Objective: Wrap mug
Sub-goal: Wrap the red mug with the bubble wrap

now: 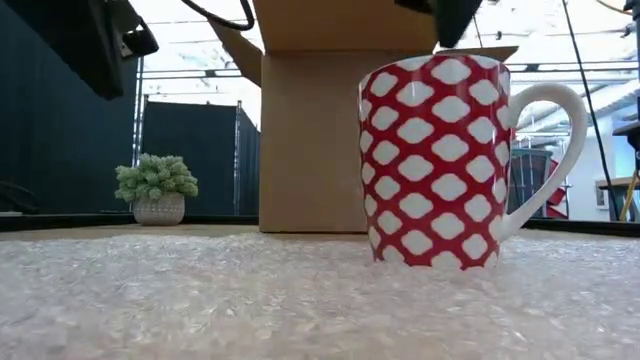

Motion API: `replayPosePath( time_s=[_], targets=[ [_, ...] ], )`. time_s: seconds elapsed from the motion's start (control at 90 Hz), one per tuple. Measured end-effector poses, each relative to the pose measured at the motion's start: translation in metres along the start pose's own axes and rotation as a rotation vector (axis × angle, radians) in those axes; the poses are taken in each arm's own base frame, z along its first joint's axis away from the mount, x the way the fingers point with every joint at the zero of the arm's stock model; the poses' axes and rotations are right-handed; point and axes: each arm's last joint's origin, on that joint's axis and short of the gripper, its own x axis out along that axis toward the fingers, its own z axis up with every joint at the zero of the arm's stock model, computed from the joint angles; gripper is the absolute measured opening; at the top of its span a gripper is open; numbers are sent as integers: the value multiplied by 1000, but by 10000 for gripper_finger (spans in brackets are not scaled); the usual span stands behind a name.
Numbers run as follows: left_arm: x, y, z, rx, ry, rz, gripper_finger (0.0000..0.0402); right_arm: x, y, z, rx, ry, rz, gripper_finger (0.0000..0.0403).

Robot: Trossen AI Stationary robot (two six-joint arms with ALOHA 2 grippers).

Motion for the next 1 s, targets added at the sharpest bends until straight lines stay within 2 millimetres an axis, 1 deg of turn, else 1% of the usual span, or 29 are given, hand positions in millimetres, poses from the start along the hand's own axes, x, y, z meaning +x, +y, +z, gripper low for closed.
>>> replayPosePath(
  time_s=[0.1,0.178,0.256,0.344,0.389,0.444,0.522,0.644,0.789,0.9,1.0],
  targets=[
    [0,0,0,0,-1,2,0,-13,8,-19,75,66,-18,188],
    [0,0,0,0,-2,3,0,-24,16,-33,125,67,-56,188],
    [0,0,0,0,-4,4,0,-30,26,-45,175,39,-142,188],
    [0,0,1,-2,-18,7,0,-29,33,-61,272,21,-276,188],
    [0,0,2,-4,-34,14,0,-24,35,-69,334,14,-333,188],
    [0,-1,3,-8,-59,23,0,-17,39,-81,394,4,-354,188],
    [0,0,5,-15,-73,26,0,-6,38,-100,532,-6,-376,188],
    [1,0,7,-21,-94,31,0,14,33,-137,753,-30,-437,188],
    [1,1,8,-23,-112,53,0,30,23,-179,966,-64,-389,188],
    [1,3,10,-31,-135,69,0,47,17,-204,1113,-72,-300,188],
    [1,3,13,-41,-174,94,0,66,17,-221,1178,-51,-220,188]
  ],
)
